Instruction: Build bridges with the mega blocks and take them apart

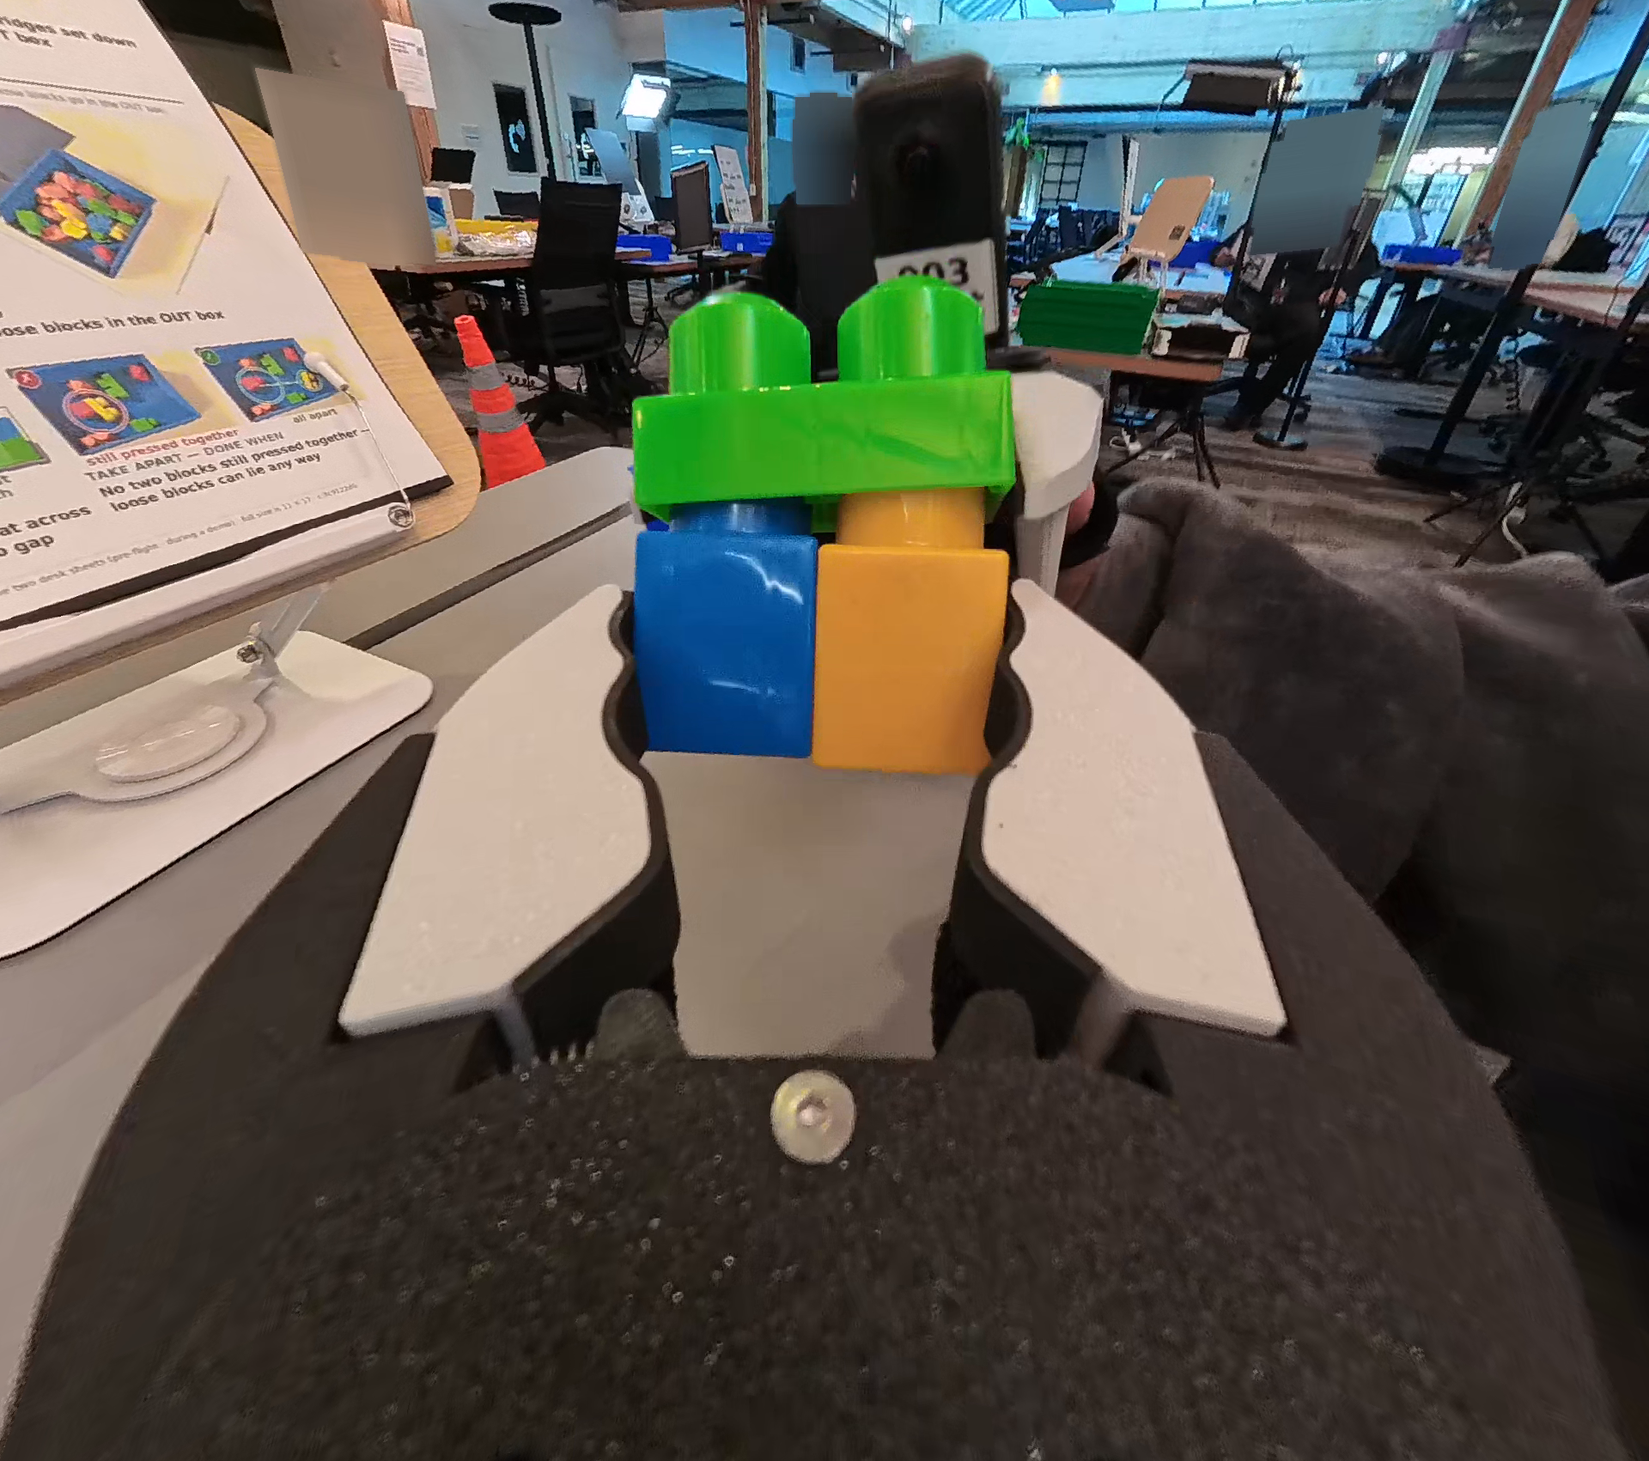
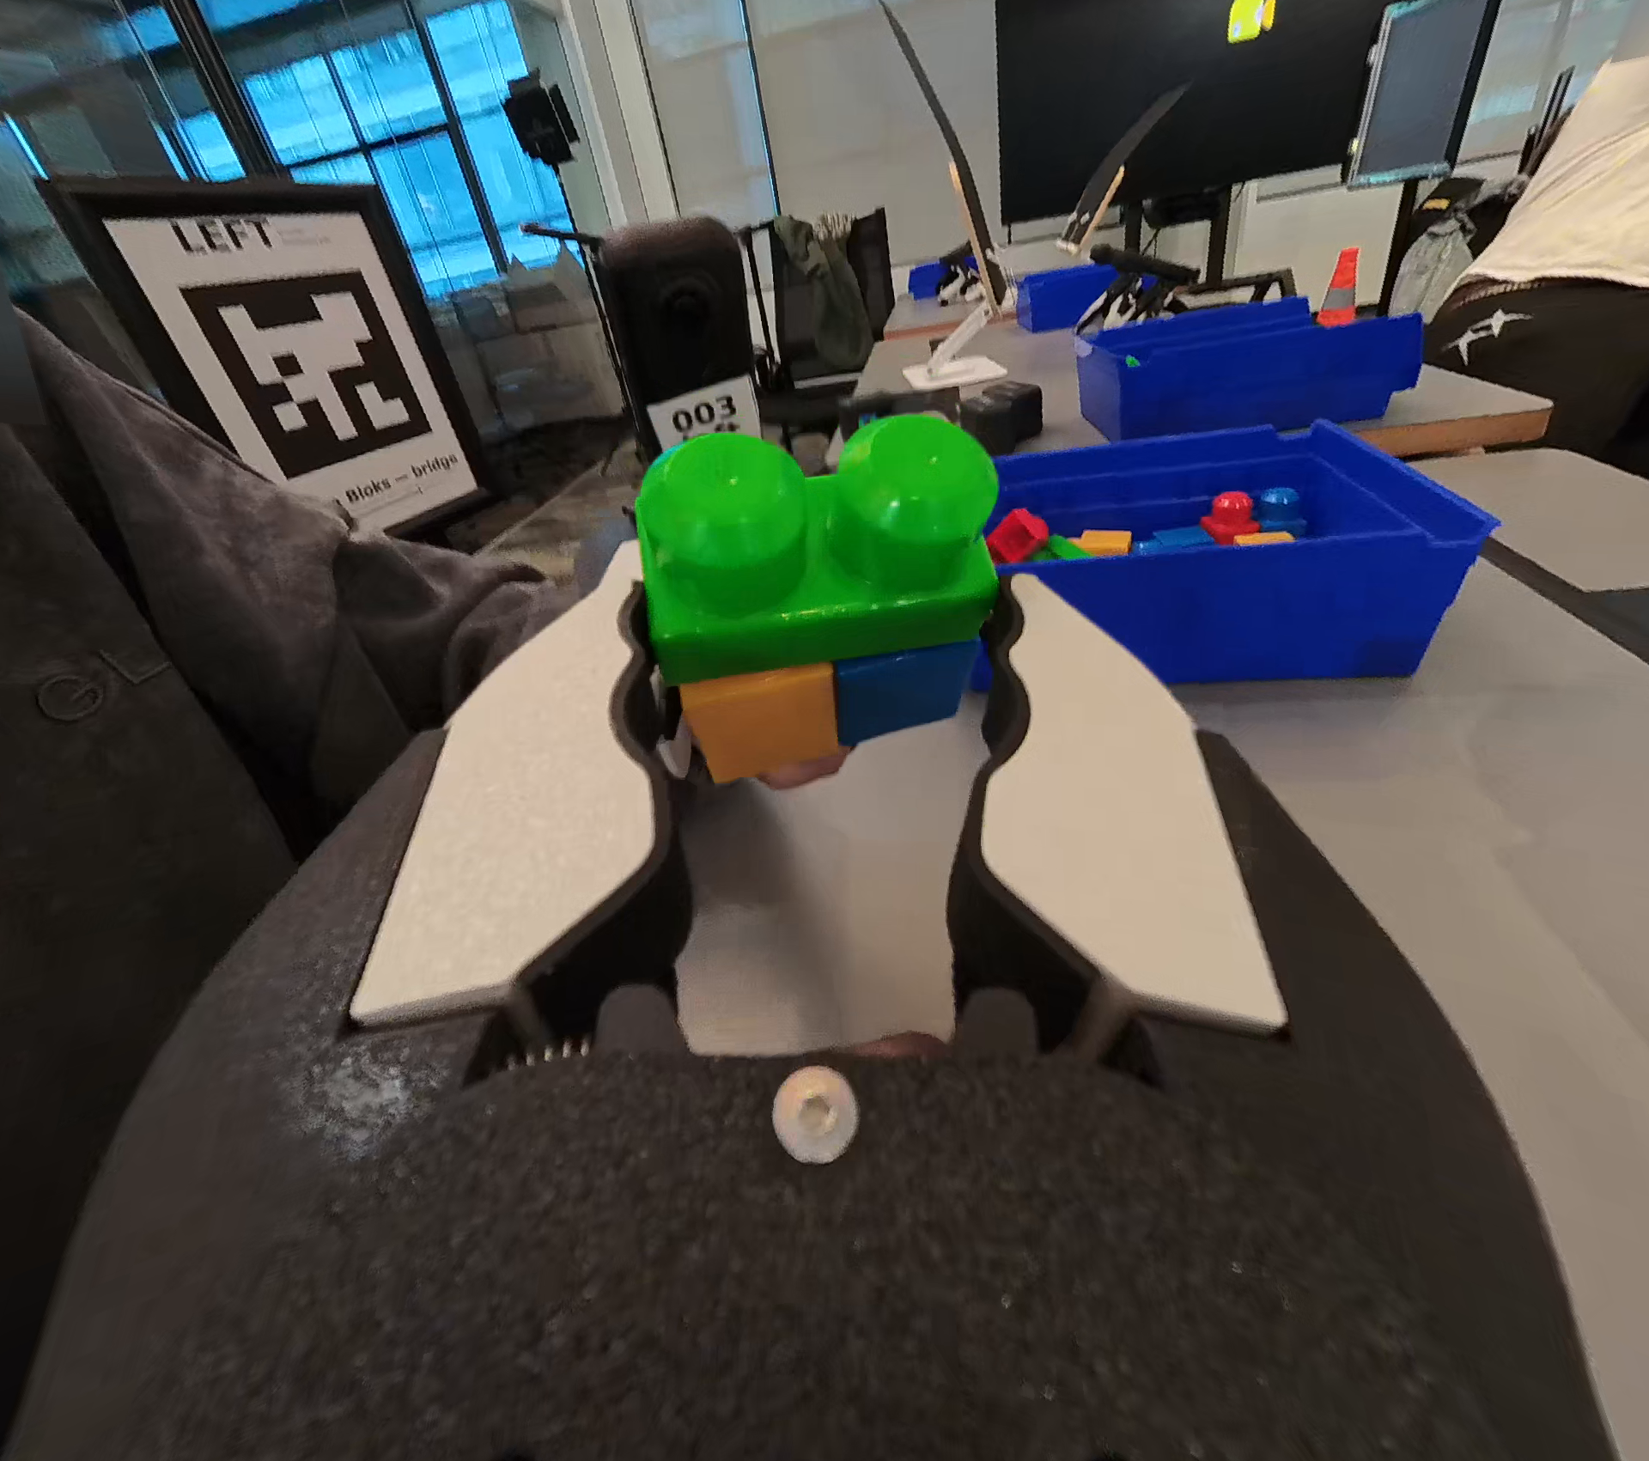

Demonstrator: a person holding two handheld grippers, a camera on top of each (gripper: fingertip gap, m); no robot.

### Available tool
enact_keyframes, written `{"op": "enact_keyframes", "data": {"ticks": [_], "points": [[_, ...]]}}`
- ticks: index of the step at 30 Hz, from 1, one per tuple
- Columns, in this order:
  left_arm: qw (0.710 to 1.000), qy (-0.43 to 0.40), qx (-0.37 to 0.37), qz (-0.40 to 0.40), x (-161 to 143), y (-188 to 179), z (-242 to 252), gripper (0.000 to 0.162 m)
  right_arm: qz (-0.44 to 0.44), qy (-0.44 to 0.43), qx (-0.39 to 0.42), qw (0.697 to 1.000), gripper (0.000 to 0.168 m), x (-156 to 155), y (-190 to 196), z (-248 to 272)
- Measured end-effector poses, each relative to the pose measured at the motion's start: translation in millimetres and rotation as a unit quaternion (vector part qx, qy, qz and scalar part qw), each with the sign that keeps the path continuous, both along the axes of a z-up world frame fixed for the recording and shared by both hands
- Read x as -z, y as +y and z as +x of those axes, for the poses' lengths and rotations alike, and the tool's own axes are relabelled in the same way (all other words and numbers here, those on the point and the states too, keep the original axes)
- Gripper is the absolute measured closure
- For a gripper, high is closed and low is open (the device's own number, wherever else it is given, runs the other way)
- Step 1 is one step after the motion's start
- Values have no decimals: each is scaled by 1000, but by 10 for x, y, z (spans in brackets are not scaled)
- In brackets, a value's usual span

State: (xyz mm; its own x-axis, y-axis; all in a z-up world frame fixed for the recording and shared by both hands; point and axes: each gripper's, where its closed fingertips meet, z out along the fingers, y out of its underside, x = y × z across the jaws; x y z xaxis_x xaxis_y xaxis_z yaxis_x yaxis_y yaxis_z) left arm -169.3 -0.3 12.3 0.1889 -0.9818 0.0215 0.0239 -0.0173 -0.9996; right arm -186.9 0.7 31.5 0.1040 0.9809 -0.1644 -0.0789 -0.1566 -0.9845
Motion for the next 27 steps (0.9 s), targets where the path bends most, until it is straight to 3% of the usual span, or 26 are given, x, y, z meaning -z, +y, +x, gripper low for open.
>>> {"op": "enact_keyframes", "data": {"ticks": [5,6,8,10,13,19,22,27], "points": [[998,40,-24,47,45,83,-61,87,-2,-83,29,996,97,133,59,18],[997,45,-34,56,47,117,-86,87,-2,-97,39,995,84,164,80,19],[996,49,-35,58,49,140,-109,87,-12,-105,42,994,82,197,79,10],[995,58,-46,73,72,158,-114,87,-24,-94,29,995,82,184,41,3],[987,79,-69,125,90,132,-126,87,-99,-4,-20,995,76,16,-12,115],[959,123,-68,244,153,-134,-100,87,-334,134,-167,918,66,191,-166,237],[961,113,-39,249,204,-292,-90,87,-359,100,-195,907,65,382,-312,161],[961,111,-10,252,271,-420,-8,87,-366,102,-257,889,65,310,-509,46]]}}
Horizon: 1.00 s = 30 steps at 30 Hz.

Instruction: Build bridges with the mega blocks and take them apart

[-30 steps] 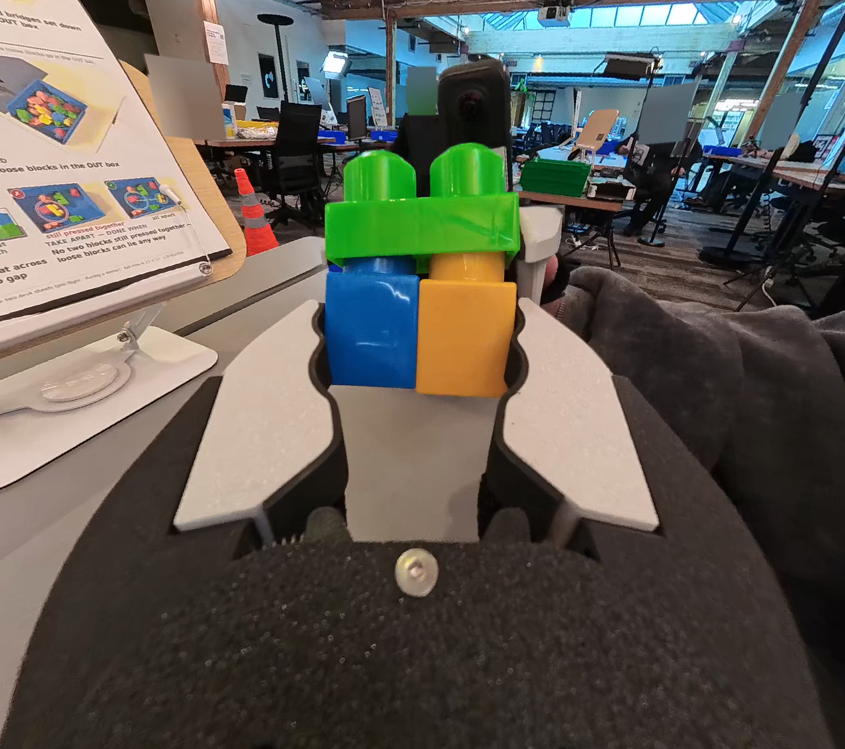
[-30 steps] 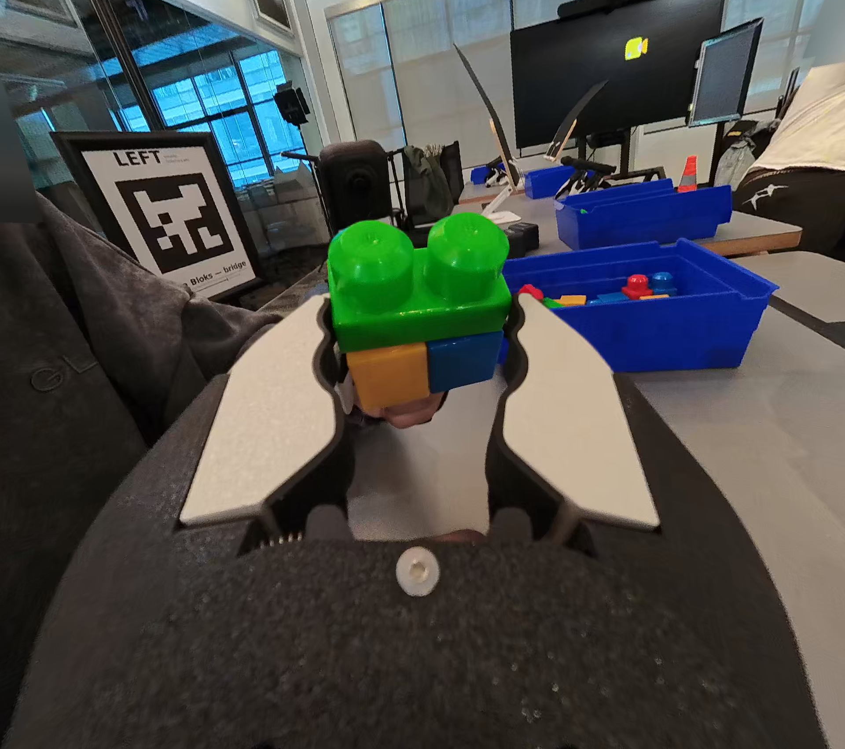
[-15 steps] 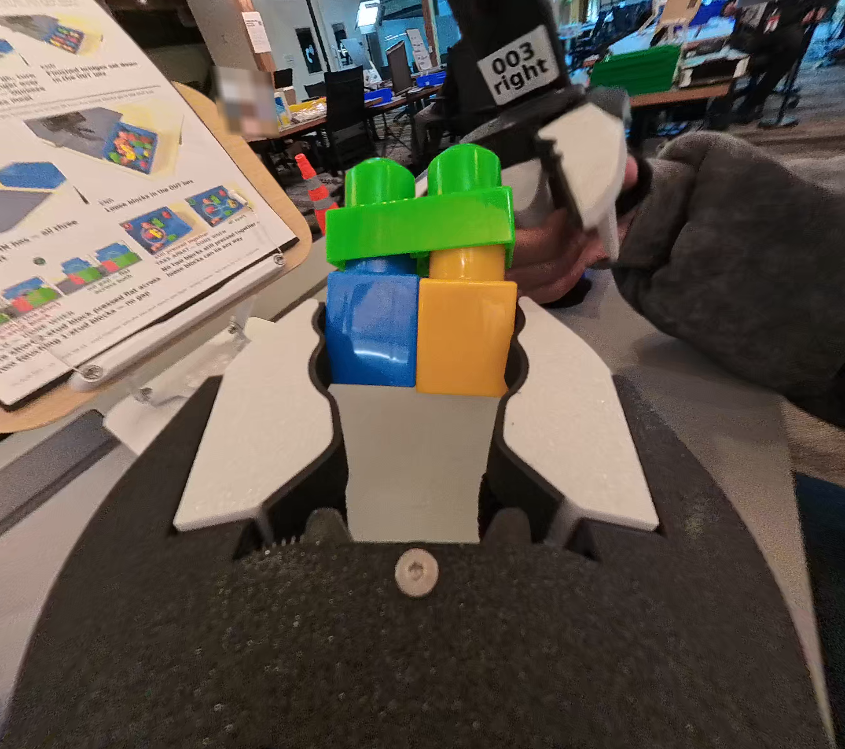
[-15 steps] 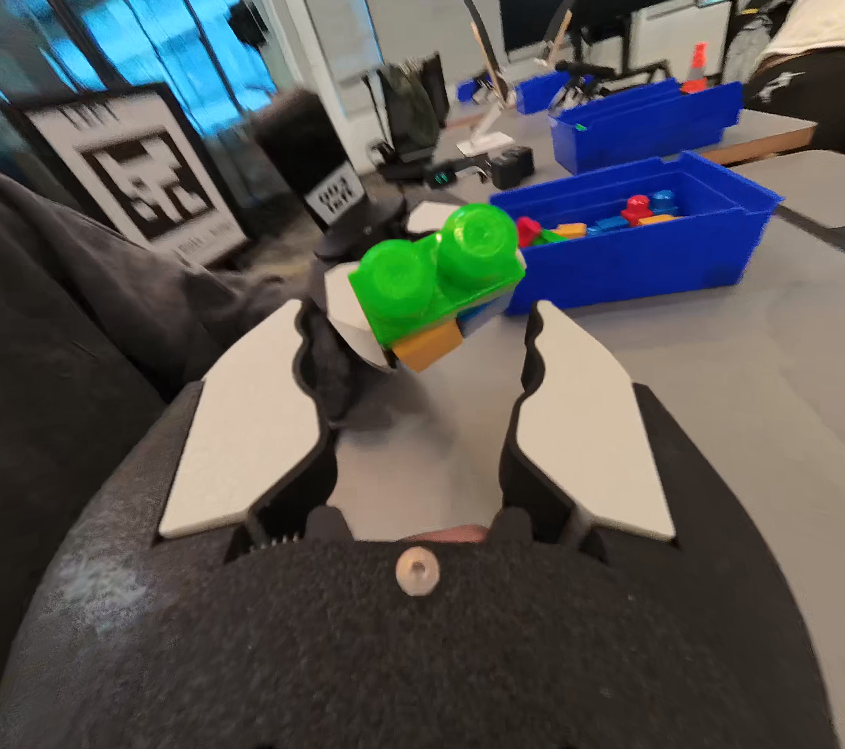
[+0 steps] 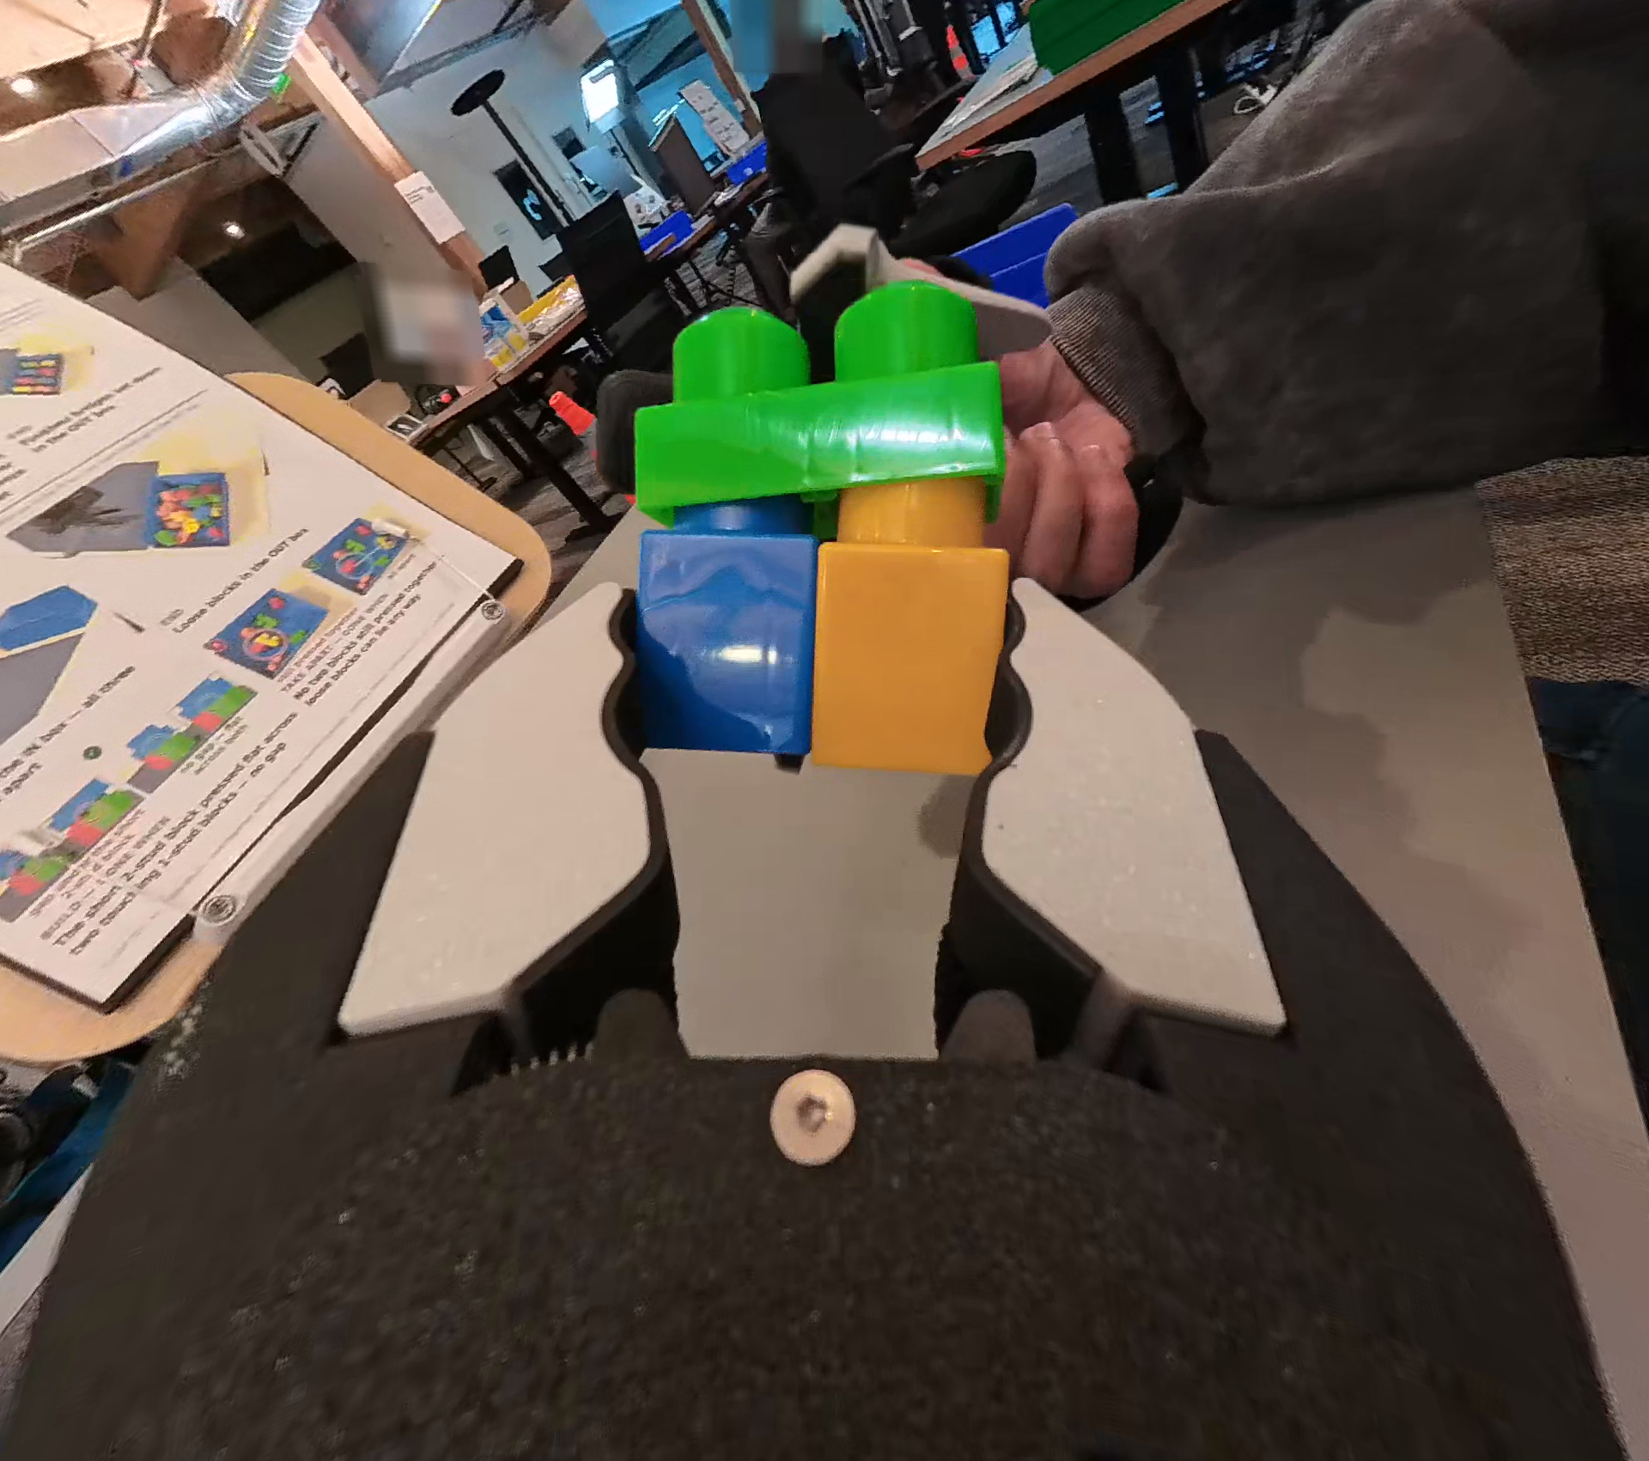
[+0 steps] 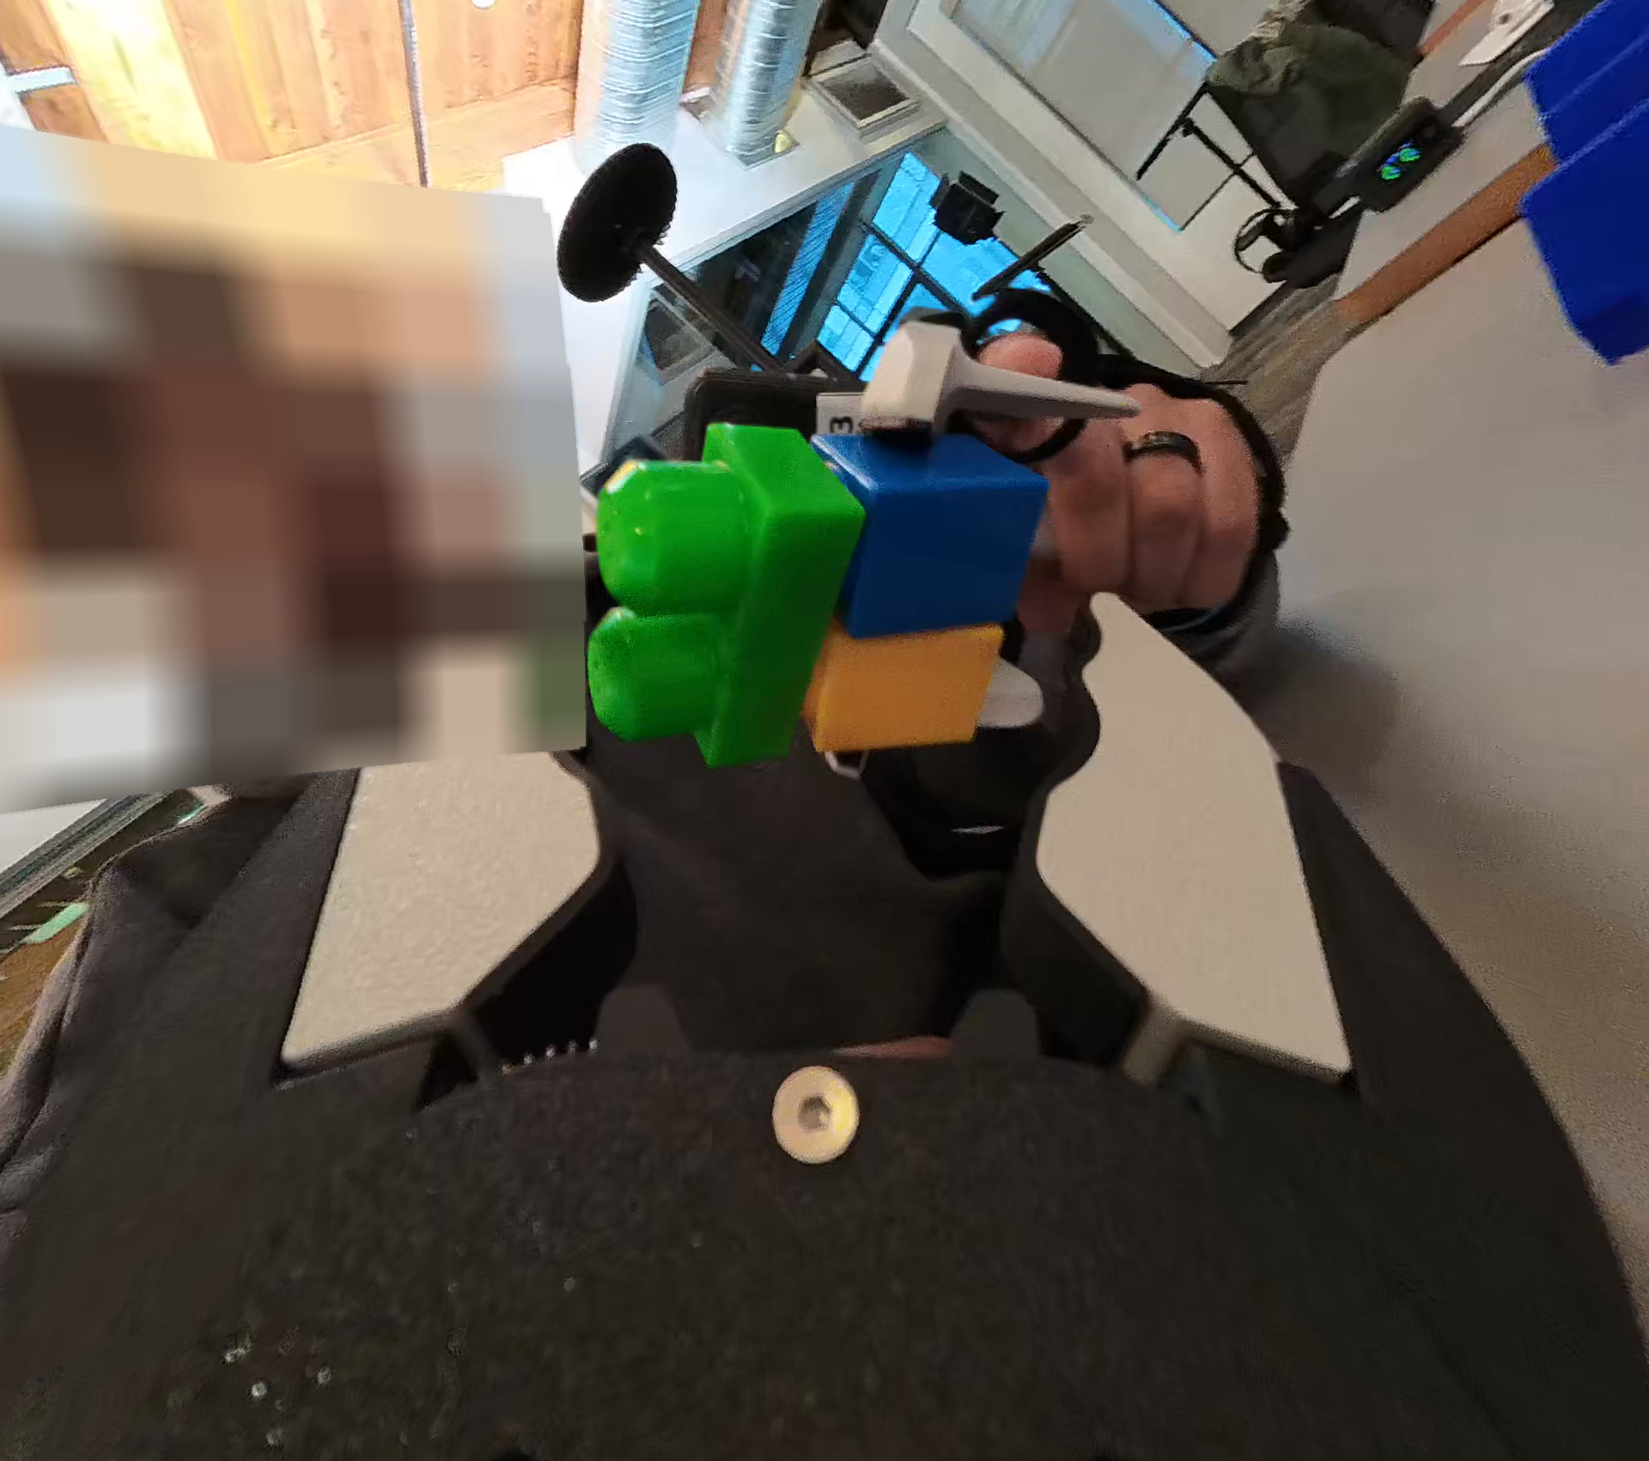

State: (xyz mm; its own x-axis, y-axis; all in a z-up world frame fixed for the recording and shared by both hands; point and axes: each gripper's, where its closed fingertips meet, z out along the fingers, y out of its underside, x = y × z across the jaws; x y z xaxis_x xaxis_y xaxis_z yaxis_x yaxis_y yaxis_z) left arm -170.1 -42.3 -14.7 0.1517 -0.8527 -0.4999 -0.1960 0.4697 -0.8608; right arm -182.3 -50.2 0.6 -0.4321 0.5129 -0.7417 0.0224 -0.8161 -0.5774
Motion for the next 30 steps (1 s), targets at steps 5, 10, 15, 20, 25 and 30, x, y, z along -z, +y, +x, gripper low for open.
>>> {"op": "enact_keyframes", "data": {"ticks": [5,10,15,20,25,30], "points": [[1000,5,8,12,50,-38,36,87,-8,32,-5,999,67,-79,-27,-57],[1000,26,-7,14,187,58,24,88,2,-16,36,999,74,65,77,-107],[997,62,-34,30,351,142,52,87,48,-67,74,994,76,214,136,-92],[997,68,-30,26,357,131,69,88,62,-64,73,993,79,236,122,-80],[997,70,-26,13,370,129,52,88,31,-72,60,995,78,249,134,-96],[999,43,-21,23,204,71,5,88,6,5,52,999,73,63,117,-28]]}}
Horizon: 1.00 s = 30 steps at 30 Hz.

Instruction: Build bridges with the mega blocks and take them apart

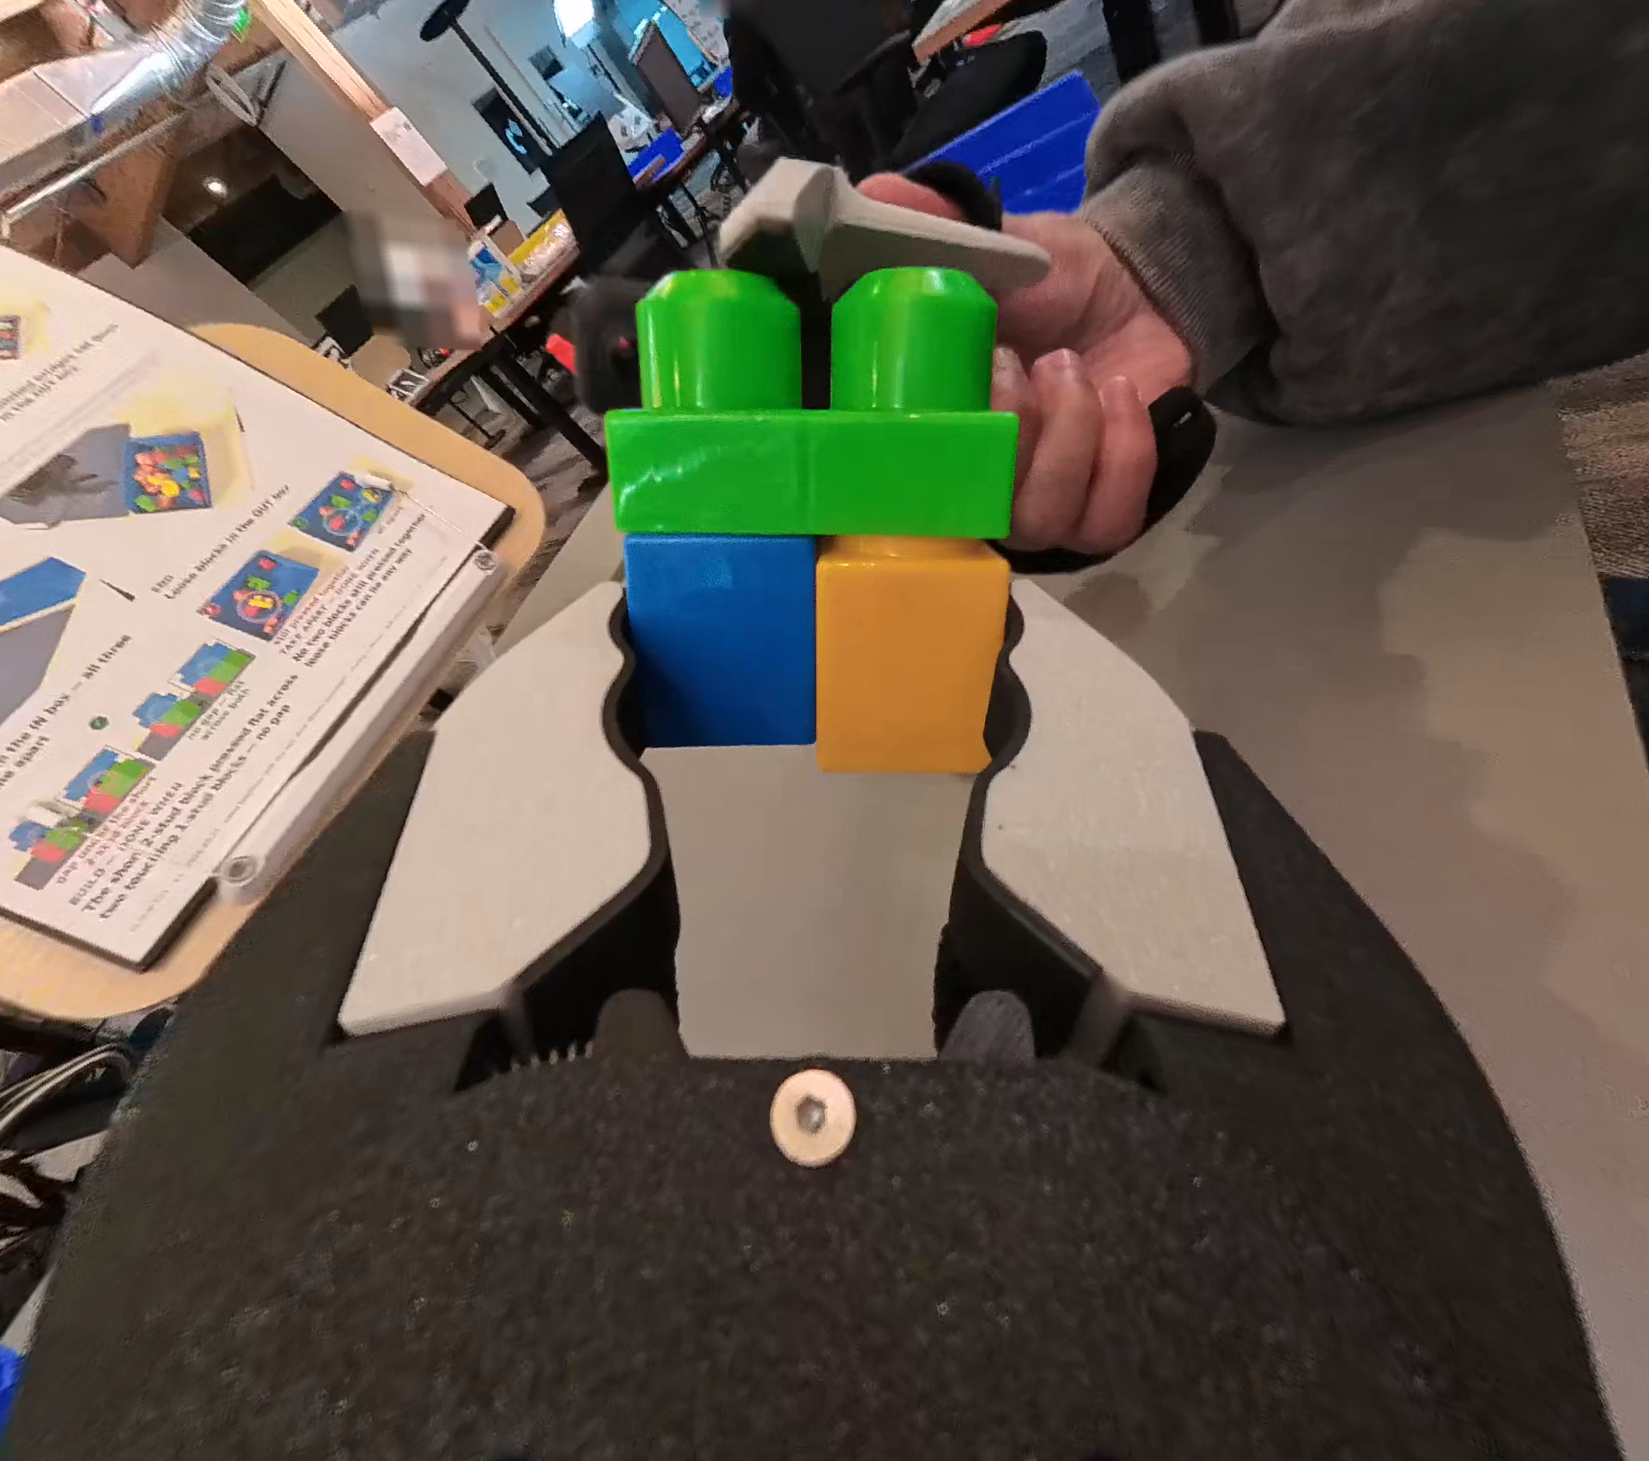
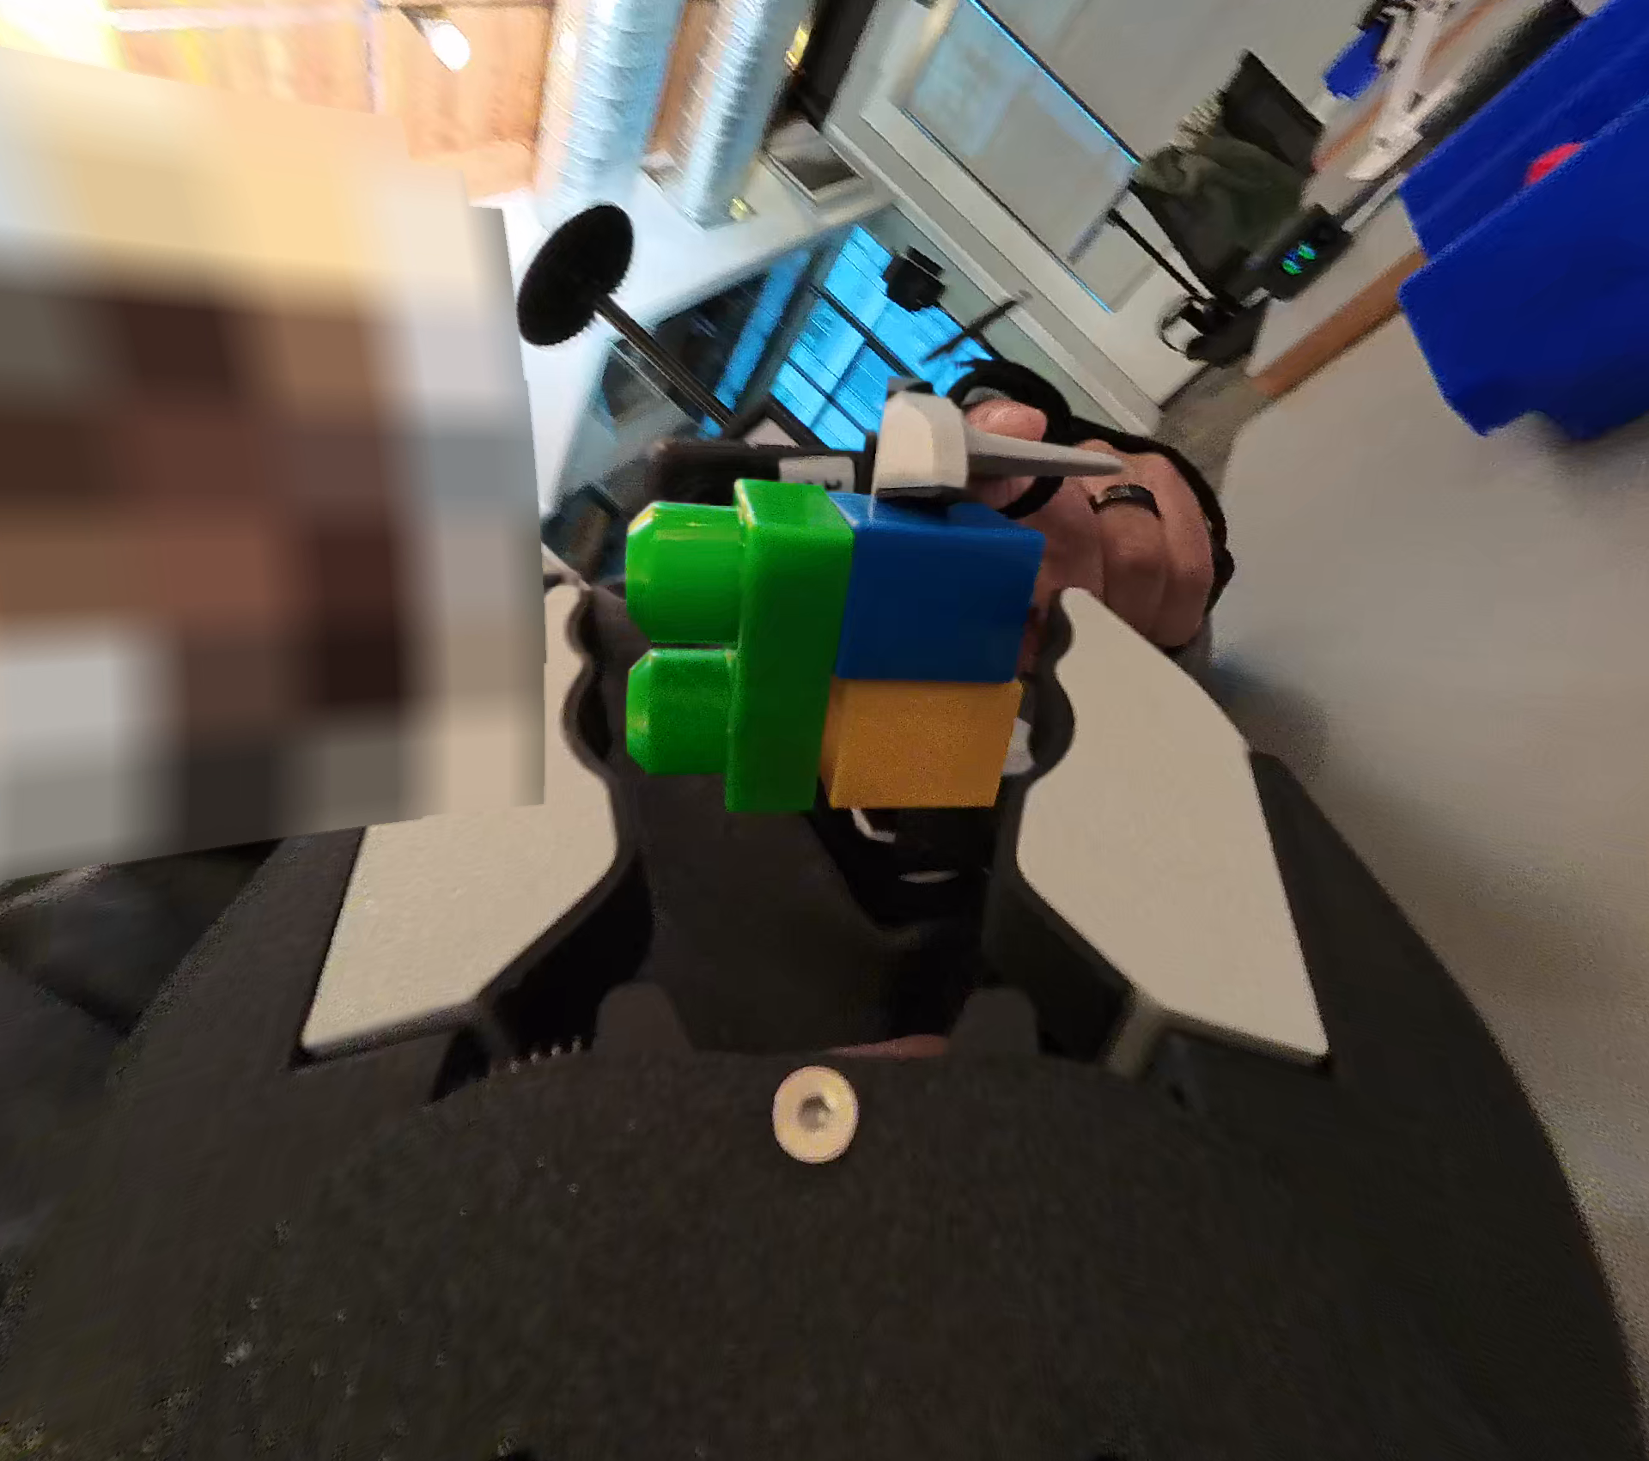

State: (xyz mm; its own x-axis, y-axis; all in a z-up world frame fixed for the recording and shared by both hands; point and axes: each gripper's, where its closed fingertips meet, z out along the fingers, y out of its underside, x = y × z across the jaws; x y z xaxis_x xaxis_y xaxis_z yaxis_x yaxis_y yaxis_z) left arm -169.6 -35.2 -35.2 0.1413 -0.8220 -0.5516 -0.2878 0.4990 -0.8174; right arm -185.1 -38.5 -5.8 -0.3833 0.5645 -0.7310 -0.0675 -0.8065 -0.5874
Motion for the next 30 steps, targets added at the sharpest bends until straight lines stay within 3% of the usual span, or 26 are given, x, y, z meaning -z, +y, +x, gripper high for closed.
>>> {"op": "enact_keyframes", "data": {"ticks": [7,18,24,26,30], "points": [[1000,0,22,-8,21,-112,34,88,-4,6,-55,998,77,-5,-126,-68],[1000,14,19,18,46,-142,79,88,27,52,-53,997,79,17,-177,-15],[1000,13,4,9,103,-32,25,88,-3,14,-27,1000,78,58,-70,-85],[1000,8,-9,29,53,-18,12,88,-7,3,-21,1000,62,116,-81,-74],[1000,6,-16,25,42,29,-14,88,-24,-24,-29,999,52,315,-180,-87]]}}
